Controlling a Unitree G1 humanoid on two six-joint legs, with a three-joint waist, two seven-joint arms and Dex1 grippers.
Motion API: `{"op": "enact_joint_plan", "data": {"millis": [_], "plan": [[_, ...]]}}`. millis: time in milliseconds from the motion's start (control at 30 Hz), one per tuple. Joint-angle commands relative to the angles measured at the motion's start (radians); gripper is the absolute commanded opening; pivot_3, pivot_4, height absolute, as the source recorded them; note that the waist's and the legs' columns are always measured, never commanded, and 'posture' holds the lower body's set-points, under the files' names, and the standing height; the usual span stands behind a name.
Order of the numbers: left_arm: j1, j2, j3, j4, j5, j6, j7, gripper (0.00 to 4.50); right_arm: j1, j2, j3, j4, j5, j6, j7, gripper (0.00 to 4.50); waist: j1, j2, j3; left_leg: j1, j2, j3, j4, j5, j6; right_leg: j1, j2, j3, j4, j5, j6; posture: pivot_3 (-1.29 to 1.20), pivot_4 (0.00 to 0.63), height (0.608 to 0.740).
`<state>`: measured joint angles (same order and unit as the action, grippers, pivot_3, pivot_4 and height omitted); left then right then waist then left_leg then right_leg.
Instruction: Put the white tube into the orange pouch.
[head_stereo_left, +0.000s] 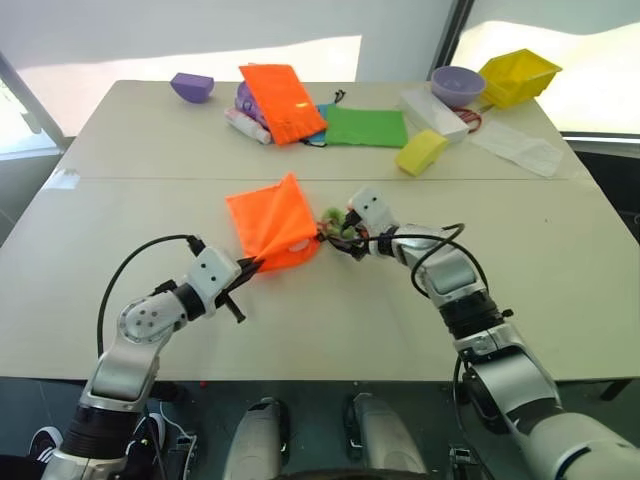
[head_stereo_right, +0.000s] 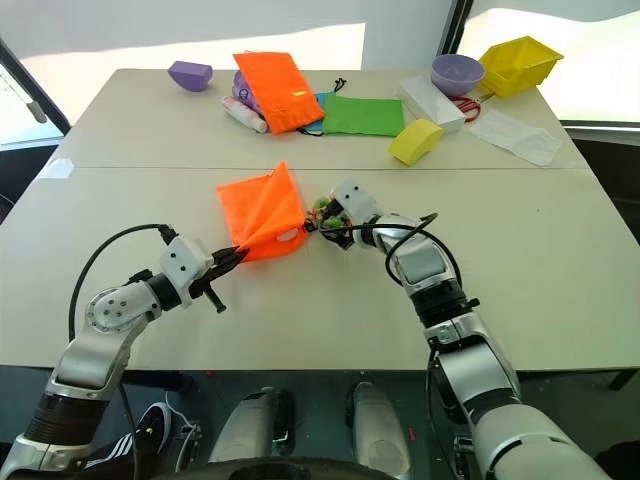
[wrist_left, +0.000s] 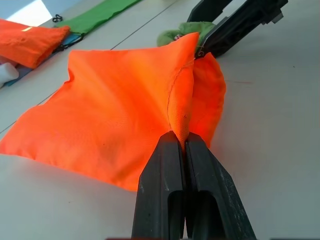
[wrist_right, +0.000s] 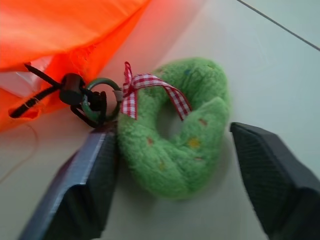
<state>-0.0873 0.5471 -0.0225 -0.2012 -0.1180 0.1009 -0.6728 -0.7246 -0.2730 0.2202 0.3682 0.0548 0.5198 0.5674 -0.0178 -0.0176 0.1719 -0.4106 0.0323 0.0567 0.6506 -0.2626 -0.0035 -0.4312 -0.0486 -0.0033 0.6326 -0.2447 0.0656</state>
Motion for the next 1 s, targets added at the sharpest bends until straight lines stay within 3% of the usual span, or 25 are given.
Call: {"op": "enact_joint_plan", "data": {"millis": [33,133,433,733,833,967,1000], "plan": [[-0.005,-0.001,0.001,-0.04,-0.003,-0.009,0.002,0.0,-0.012,-0.012,-0.038,-0.034,0.019,-0.001,0.018,1.62,0.0,0.0,0.0,0.0,0.0,0.0,0.0,0.0,0.0,0.0,0.0,0.0,0.0,0.0,0.0,0.0,0.15,0.74],[-0.002,-0.002,0.001,-0.036,0.0,-0.015,0.003,0.0,0.021,-0.027,-0.038,-0.083,0.019,0.002,0.03,0.05,0.002,0.0,0.0,0.0,0.0,0.0,0.001,0.0,0.0,0.0,0.0,0.0,0.0,0.0,0.0,0.0,0.15,0.74],[-0.004,-0.017,0.019,-0.019,-0.021,0.013,0.014,0.0,0.24,-0.077,-0.199,-0.455,0.188,0.178,0.045,0.05,0.006,0.0,0.0,0.0,0.0,0.0,0.001,0.0,0.0,0.001,0.0,0.0,0.0,0.0,0.001,0.0,0.15,0.74],[-0.045,-0.046,0.014,-0.004,-0.075,0.085,-0.022,0.0,0.324,-0.089,-0.212,-0.535,0.194,0.19,-0.003,0.05,0.0,0.0,0.0,0.002,0.0,-0.001,0.005,0.0,0.0,0.002,0.004,0.001,0.002,0.0,0.001,0.0,0.15,0.74],[-0.045,-0.055,0.029,-0.022,-0.188,0.082,-0.109,0.88,0.327,-0.081,-0.208,-0.544,0.205,0.202,-0.014,0.0,0.003,0.0,0.0,0.002,0.0,-0.001,0.007,0.0,0.0,0.003,0.004,0.001,0.003,0.0,0.001,0.0,0.15,0.74],[-0.074,-0.012,0.005,-0.009,-0.126,0.111,-0.093,2.92,0.343,-0.092,-0.182,-0.542,0.185,0.172,-0.018,0.0,0.004,0.0,0.0,0.002,0.0,-0.001,0.009,0.0,0.0,0.003,0.004,0.001,0.003,0.0,0.001,0.0,0.15,0.74],[-0.077,-0.009,0.009,-0.01,-0.135,0.114,-0.098,2.92,0.344,-0.092,-0.181,-0.542,0.186,0.171,-0.02,0.0,0.005,0.0,0.0,0.002,0.0,-0.001,0.01,0.0,0.0,0.004,0.004,0.001,0.003,0.0,0.001,0.0,0.15,0.74]]}}
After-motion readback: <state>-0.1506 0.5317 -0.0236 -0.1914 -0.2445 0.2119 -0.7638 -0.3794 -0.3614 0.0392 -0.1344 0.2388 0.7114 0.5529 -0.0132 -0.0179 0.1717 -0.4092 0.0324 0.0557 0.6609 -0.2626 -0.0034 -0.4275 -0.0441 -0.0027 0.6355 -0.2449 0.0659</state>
